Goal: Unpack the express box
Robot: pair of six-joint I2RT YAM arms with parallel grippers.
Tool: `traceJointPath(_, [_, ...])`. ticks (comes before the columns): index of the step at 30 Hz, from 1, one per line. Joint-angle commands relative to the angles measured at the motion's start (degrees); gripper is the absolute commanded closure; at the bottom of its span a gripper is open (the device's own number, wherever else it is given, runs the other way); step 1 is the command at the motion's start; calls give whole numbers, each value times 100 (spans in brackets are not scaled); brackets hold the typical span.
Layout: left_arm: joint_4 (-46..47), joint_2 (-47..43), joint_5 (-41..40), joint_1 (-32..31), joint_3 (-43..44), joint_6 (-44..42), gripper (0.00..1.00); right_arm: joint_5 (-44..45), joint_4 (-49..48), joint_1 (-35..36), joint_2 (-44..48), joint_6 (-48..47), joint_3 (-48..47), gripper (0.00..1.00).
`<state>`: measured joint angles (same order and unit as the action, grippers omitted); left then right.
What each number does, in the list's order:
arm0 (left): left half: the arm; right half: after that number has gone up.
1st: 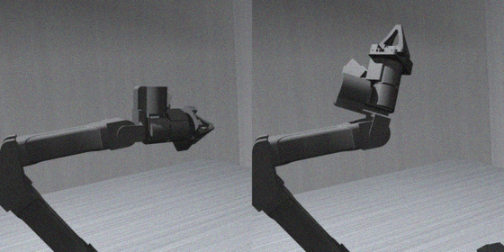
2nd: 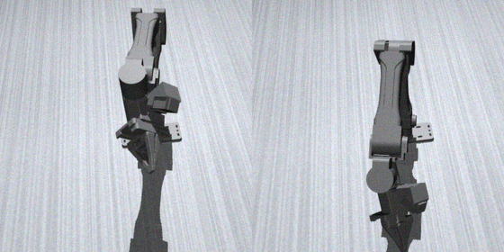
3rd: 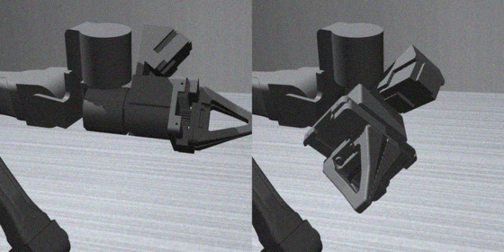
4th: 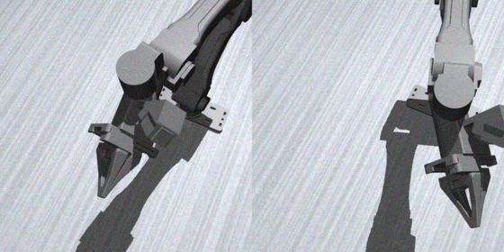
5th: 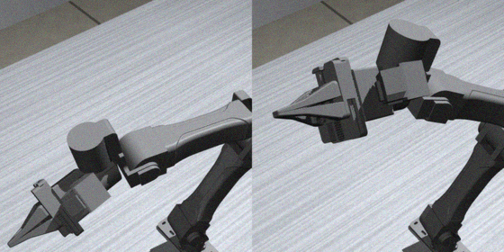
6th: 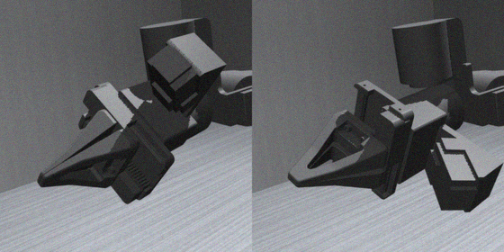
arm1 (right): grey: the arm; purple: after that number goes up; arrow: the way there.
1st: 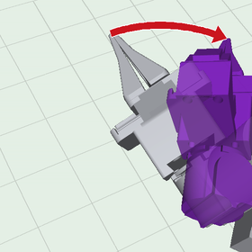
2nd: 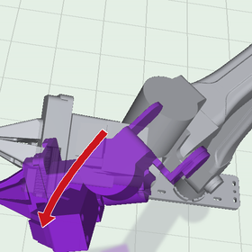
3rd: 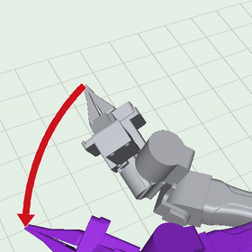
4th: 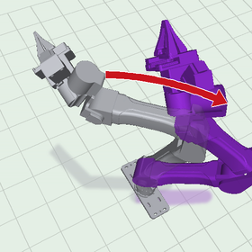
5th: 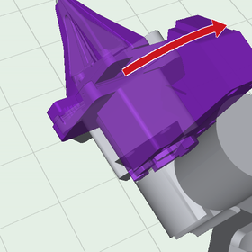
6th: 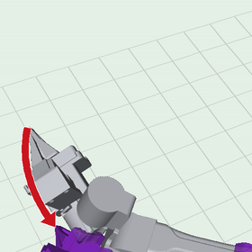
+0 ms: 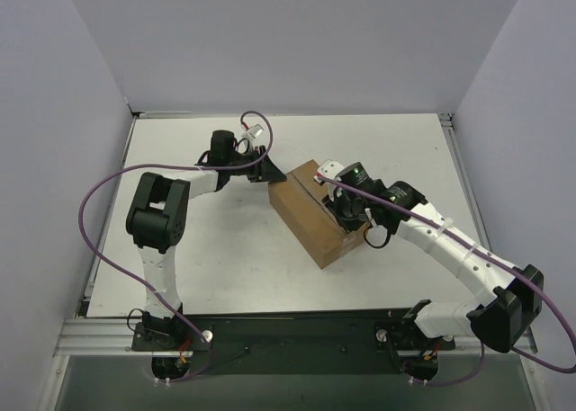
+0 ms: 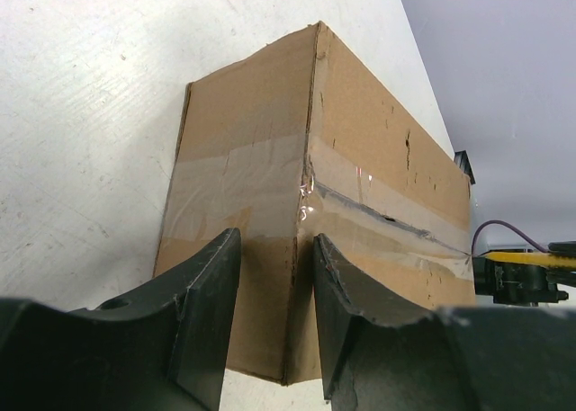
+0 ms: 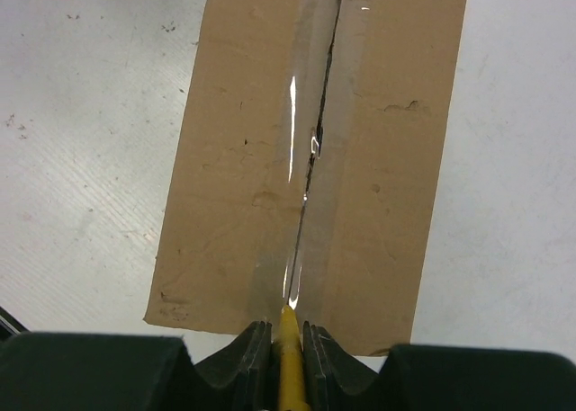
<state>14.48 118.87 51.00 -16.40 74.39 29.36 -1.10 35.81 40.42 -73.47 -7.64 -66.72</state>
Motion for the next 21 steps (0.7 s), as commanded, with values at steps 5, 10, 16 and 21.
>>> traceJointPath(5, [-358,339,-829,146,93,-405,54,-285,1463,-105,473,114,36,100])
traceJointPath(10, [-402,312,-855,146,102,-458,54,-338,1920,-245,773,-27,-113,100])
traceJointPath(16, [-26,-56,-145,102,111,-265,53,-110,1676,-1044,923,-80,-87,100])
traceJointPath(21, [574,-741,524,216,330,105,52,93,991,-1941,396,96,106,100])
